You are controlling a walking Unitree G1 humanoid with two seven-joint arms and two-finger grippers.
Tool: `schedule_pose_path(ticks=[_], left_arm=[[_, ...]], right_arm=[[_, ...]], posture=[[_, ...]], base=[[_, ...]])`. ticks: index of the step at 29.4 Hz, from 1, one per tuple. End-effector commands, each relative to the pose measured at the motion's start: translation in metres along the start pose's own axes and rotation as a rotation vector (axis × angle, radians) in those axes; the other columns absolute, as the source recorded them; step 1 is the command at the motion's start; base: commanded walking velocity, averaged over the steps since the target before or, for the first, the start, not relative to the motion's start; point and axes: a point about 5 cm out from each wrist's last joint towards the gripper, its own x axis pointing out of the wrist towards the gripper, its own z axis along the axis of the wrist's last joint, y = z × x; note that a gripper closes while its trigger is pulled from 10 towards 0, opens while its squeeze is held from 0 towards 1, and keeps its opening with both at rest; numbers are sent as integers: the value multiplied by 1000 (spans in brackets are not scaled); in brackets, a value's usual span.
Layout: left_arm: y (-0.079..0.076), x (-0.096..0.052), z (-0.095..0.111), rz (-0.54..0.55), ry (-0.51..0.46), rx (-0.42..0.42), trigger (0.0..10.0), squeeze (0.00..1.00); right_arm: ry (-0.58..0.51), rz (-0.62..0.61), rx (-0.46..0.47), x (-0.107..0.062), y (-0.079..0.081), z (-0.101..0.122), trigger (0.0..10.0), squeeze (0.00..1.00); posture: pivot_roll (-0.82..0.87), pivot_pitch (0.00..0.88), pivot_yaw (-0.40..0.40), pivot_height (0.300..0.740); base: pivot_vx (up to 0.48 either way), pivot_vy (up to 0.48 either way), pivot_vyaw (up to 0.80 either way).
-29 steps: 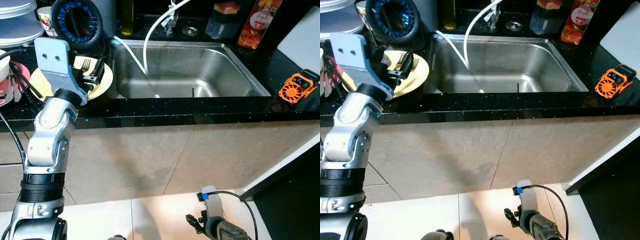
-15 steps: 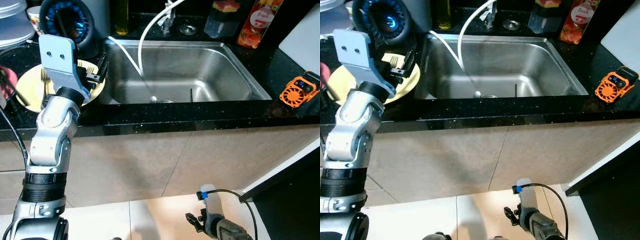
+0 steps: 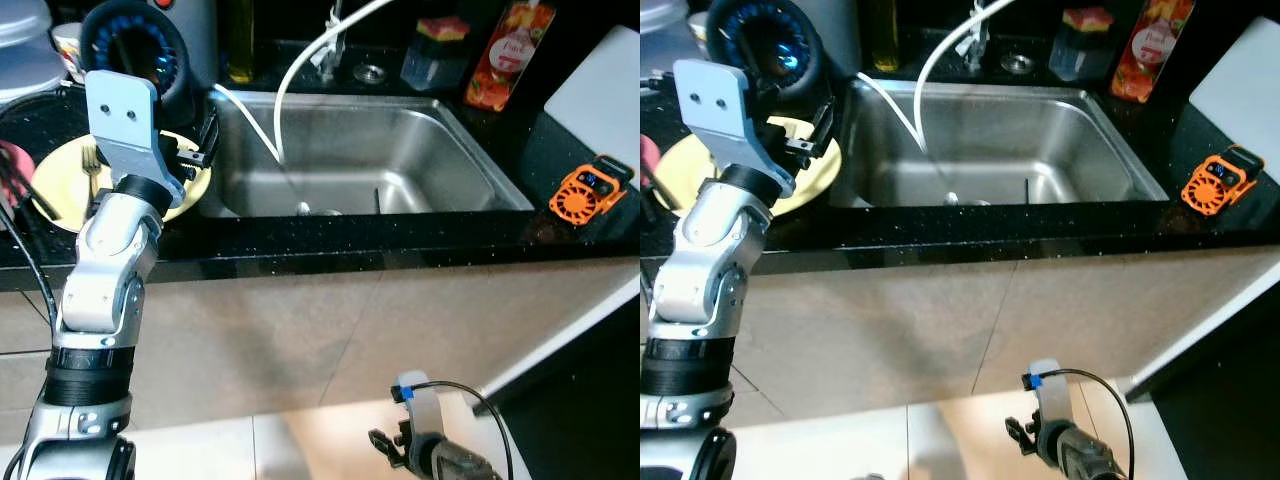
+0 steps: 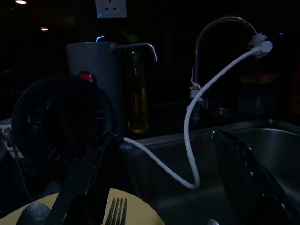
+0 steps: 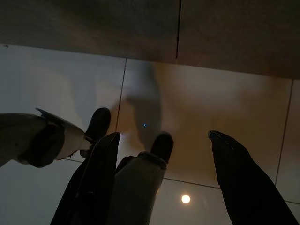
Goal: Kitchen organization
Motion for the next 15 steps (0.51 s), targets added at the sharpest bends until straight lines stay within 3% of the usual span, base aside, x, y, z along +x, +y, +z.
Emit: schedule_pose_path(ticks=[1,15], left_arm=[[-7,0,-2,-18,6,6,10000,0],[-9,-1,-2,-29,10,3,10000,0]], right_arm=[[30,-1,4,-2,-1,-7,10000,0],[27,2,10,-2,0,-7,10000,0]], posture=[[137,59,-85,740],[133,62,-83,740]], base=[[292,0,0],[329,0,0]])
